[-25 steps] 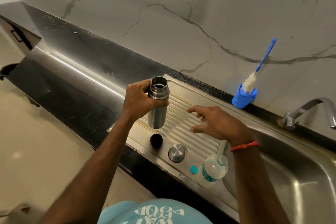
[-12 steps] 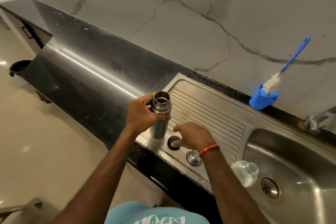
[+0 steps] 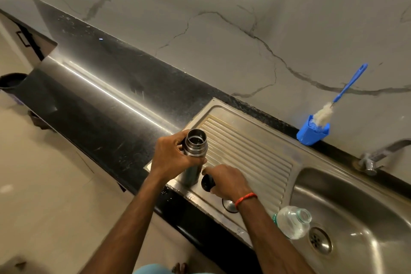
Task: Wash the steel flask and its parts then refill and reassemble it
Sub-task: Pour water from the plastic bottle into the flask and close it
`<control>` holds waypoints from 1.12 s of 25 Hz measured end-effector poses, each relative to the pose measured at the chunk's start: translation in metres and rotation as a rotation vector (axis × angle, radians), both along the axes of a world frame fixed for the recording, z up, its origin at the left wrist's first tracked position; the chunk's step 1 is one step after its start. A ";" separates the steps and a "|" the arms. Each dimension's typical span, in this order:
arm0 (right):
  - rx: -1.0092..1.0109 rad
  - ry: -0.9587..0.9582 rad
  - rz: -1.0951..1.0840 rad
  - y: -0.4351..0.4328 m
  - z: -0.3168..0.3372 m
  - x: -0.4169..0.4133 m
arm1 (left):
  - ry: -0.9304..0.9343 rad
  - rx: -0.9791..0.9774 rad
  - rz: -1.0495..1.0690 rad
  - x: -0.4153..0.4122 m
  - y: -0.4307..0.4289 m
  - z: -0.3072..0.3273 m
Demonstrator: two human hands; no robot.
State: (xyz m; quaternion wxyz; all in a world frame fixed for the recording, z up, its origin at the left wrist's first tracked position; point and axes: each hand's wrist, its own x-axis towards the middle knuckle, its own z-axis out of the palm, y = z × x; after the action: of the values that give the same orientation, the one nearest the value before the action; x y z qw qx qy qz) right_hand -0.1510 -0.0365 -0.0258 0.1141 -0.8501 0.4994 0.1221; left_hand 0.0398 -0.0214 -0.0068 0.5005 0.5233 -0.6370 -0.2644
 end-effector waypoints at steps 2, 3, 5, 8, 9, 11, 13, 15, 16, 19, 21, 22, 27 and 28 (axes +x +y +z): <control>-0.045 -0.040 -0.038 0.000 0.011 -0.005 | 0.014 0.006 0.012 0.000 0.000 -0.002; -0.064 -0.063 -0.065 -0.002 0.020 -0.008 | 0.020 0.009 0.017 -0.001 -0.001 -0.003; -0.087 -0.137 -0.133 -0.008 0.046 -0.015 | 0.033 0.014 0.018 -0.002 -0.002 -0.004; -0.084 -0.357 -0.206 -0.022 0.094 -0.025 | 0.052 0.020 0.011 -0.005 -0.006 -0.005; -0.081 -0.441 -0.196 -0.026 0.109 -0.027 | 0.057 0.024 0.007 -0.005 -0.008 -0.005; -0.075 -0.566 -0.141 -0.031 0.133 -0.028 | 0.055 0.028 -0.009 -0.004 -0.012 -0.006; -0.080 -0.610 -0.081 -0.035 0.148 -0.025 | 0.022 0.020 -0.042 -0.001 -0.015 -0.006; -0.095 -0.614 -0.012 -0.040 0.155 -0.016 | -0.024 -0.001 -0.083 0.005 -0.014 -0.005; -0.104 -0.610 0.026 -0.041 0.157 -0.012 | -0.035 -0.002 -0.098 0.007 -0.014 -0.004; -0.078 -0.594 0.133 -0.044 0.158 0.006 | -0.004 0.033 -0.108 0.009 -0.012 -0.002; -0.031 -0.534 0.193 -0.042 0.158 0.018 | 0.064 0.053 -0.097 0.007 -0.012 -0.002; -0.009 -0.496 0.210 -0.042 0.158 0.023 | 0.110 0.060 -0.084 0.006 -0.013 -0.003; 0.044 -0.354 0.254 -0.043 0.165 0.032 | 0.251 0.083 -0.080 -0.004 -0.019 -0.006; 0.056 -0.330 0.256 -0.042 0.164 0.035 | 0.258 0.081 -0.083 -0.004 -0.020 -0.007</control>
State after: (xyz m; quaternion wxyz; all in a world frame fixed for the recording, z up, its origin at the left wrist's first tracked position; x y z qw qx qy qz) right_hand -0.1161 -0.0787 0.1386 0.2015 -0.9117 0.3581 0.0084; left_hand 0.0354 -0.0409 -0.0134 0.5453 0.4780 -0.5773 -0.3752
